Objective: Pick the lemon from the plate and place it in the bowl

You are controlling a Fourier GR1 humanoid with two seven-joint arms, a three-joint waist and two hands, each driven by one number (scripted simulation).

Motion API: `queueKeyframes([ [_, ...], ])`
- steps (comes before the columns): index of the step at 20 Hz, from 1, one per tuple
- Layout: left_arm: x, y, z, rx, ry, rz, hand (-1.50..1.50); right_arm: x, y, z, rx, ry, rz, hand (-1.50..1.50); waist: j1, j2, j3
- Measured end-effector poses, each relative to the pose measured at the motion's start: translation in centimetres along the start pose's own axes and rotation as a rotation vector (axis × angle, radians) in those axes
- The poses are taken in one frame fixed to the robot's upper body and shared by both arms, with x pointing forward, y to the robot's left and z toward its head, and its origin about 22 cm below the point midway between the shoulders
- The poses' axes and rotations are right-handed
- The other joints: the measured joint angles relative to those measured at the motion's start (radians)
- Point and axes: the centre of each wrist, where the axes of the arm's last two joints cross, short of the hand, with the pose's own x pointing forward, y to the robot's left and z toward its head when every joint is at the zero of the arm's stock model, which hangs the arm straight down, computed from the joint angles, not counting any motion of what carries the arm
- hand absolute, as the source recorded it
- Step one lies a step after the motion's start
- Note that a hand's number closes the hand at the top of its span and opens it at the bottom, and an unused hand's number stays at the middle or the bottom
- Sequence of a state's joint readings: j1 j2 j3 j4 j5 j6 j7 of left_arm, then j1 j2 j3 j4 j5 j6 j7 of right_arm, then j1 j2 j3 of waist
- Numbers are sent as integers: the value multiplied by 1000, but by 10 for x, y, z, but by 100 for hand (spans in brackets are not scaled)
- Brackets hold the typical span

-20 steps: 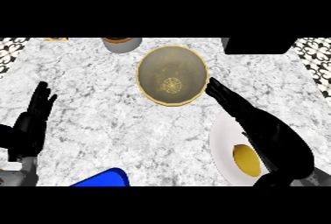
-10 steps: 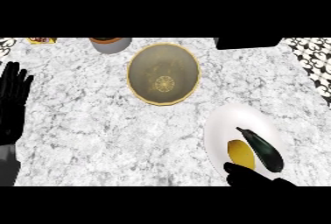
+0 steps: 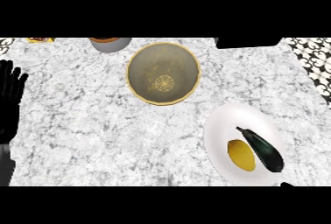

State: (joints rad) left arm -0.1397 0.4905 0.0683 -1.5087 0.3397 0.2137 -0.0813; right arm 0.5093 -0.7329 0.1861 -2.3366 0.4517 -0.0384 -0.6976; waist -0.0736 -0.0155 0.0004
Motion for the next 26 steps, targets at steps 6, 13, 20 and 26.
queueKeyframes([
  [6,5,0,-3,-5,-9,5,0,0,-24,27,199,165,110,-150,9,2,-2],
  [13,4,-3,-2,-33,-8,16,0,3,-37,48,354,281,216,-150,29,7,-2],
  [20,8,-12,-12,-54,-20,21,0,4,-25,53,396,333,259,-150,53,12,-1],
  [26,5,-10,-14,-72,-22,21,0,-5,-6,46,448,350,317,-150,67,15,-1],
])
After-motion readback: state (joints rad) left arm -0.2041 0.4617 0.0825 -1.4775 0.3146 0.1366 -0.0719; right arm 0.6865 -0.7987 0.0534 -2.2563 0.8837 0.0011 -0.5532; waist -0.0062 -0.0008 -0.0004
